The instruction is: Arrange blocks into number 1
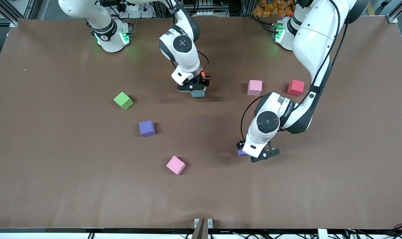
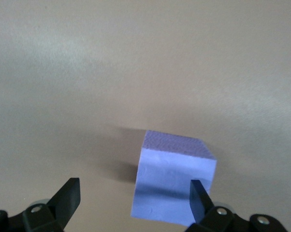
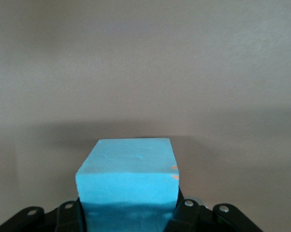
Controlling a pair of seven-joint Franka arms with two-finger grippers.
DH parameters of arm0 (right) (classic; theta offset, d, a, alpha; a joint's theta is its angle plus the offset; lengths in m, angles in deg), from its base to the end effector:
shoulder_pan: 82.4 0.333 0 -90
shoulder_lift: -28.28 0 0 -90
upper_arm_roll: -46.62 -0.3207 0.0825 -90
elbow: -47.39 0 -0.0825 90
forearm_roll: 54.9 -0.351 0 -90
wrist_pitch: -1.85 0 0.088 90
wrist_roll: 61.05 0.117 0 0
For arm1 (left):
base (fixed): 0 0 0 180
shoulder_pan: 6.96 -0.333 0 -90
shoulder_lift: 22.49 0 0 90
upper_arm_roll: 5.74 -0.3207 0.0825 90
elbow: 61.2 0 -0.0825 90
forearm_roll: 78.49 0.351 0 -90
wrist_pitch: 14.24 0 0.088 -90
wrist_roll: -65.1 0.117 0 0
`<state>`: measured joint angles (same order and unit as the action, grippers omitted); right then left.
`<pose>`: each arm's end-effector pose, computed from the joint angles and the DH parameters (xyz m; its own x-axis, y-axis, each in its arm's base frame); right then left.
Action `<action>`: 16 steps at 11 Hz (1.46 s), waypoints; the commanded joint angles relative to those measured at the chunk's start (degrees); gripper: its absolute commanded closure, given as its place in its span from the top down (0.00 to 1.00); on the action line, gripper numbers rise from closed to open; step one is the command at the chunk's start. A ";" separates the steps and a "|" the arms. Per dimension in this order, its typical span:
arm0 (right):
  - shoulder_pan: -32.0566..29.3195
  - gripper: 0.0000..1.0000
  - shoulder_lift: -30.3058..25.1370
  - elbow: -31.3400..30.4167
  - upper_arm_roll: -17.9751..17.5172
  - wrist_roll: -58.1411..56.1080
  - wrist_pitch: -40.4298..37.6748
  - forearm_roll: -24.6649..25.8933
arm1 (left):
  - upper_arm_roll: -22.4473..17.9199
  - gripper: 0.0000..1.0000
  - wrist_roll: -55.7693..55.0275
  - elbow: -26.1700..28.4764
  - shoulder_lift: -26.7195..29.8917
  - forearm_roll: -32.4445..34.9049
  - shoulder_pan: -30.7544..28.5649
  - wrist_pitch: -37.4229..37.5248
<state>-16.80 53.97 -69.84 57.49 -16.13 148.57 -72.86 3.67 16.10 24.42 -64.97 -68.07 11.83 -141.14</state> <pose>0.3379 0.4796 0.2494 0.9977 -0.0611 -0.0280 -0.0642 -0.9899 -0.1264 0.6215 -0.3021 0.2482 0.9567 0.2903 0.0189 0.2908 -0.9563 -0.0295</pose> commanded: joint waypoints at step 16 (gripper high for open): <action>-1.52 1.00 -3.26 -3.09 -2.69 -1.76 -2.65 -1.91 | 0.52 0.00 -3.74 -3.36 -5.07 1.36 1.86 -6.43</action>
<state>-16.29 55.63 -70.49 54.96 -16.88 148.07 -73.62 4.16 12.91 21.87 -69.50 -68.07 13.61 -147.48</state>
